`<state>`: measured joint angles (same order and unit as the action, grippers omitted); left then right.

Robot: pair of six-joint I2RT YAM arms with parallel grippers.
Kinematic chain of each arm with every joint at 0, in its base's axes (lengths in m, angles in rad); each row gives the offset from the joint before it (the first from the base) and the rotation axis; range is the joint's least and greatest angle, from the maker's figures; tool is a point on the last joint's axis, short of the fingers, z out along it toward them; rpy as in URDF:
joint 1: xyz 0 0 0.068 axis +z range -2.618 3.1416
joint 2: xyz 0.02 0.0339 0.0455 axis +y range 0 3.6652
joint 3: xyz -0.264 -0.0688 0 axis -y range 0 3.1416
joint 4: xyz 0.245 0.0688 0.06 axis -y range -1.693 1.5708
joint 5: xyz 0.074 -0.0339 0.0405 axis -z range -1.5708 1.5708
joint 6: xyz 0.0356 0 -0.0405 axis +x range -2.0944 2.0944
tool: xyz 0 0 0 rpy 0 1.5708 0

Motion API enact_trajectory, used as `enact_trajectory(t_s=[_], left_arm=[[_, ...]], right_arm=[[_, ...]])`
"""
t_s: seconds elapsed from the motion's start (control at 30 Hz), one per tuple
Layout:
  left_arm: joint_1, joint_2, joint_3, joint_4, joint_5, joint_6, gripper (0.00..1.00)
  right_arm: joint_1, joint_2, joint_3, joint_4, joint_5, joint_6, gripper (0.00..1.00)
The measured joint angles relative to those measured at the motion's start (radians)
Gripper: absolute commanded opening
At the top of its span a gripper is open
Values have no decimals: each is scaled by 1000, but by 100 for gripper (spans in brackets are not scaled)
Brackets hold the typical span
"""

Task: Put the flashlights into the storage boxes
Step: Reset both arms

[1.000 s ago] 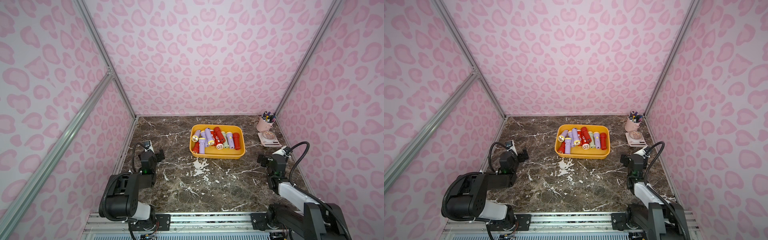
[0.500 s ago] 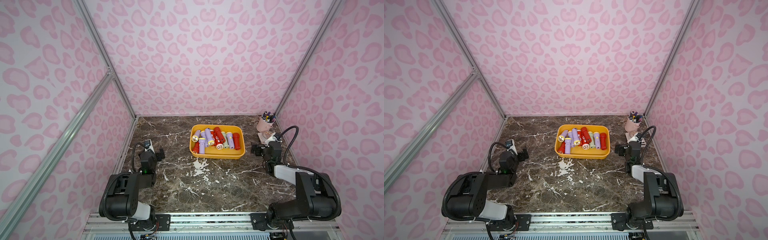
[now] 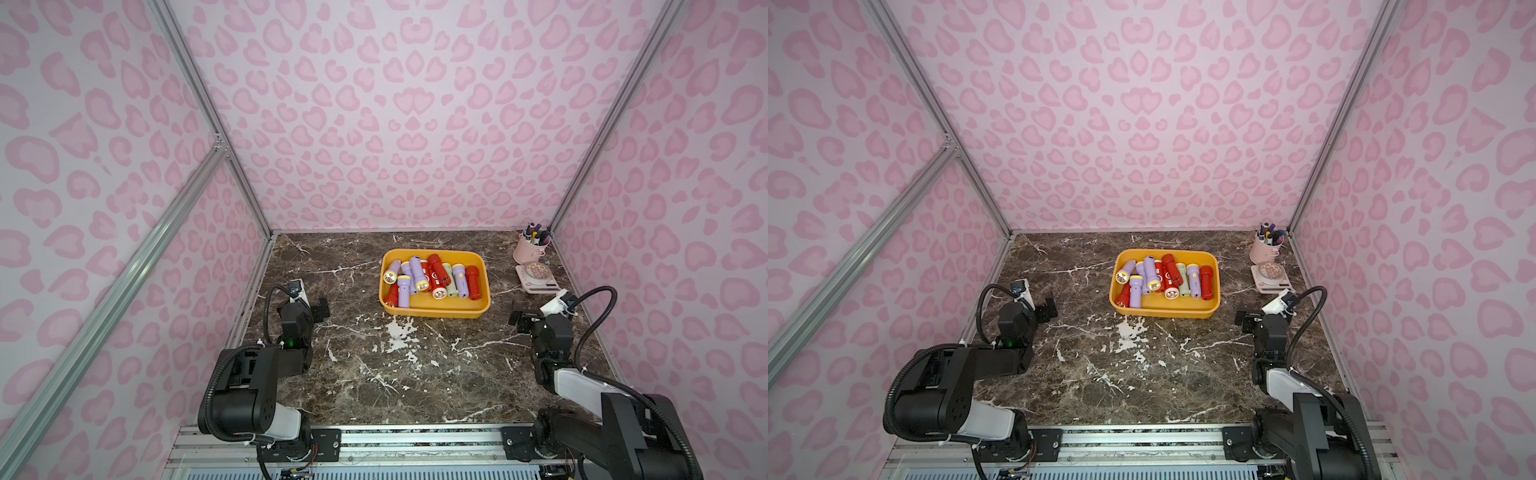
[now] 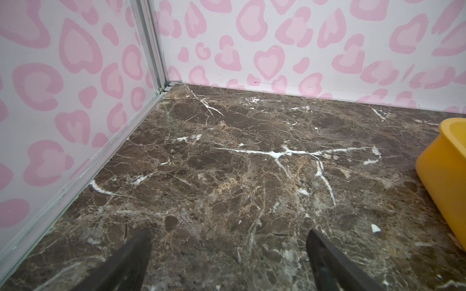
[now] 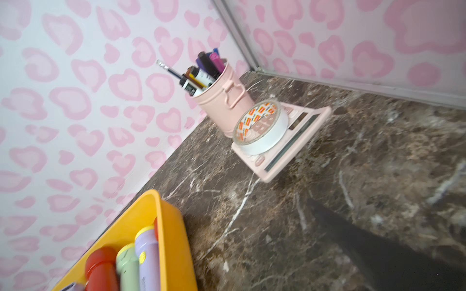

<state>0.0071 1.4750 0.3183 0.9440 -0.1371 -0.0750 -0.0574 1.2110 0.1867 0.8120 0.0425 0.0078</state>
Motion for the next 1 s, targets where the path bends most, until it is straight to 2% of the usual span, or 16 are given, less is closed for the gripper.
enact_trajectory(t_s=[0.17,0.33,0.4,0.5,0.53,0.57,0.7,1.0], left_arm=[[0,0,0,0,2,0,97],[0,0,0,0,2,0,97],[0,0,0,0,2,0,97],[0,0,0,0,2,0,97],[0,0,0,0,2,0,97],[0,0,0,0,3,0,97],[0,0,0,0,3,0,97],[0,0,0,1,3,0,97]], right_arm=[[-14,85,101,-12,32,0,100],[-4,56,45,13,4,39,100],[2,113,47,77,-28,41,100],[-3,299,57,206,-45,52,100],[1,335,68,190,-61,50,100],[6,330,90,143,-85,47,100],[14,332,142,186,-106,33,100],[70,322,141,171,-56,-2,100]])
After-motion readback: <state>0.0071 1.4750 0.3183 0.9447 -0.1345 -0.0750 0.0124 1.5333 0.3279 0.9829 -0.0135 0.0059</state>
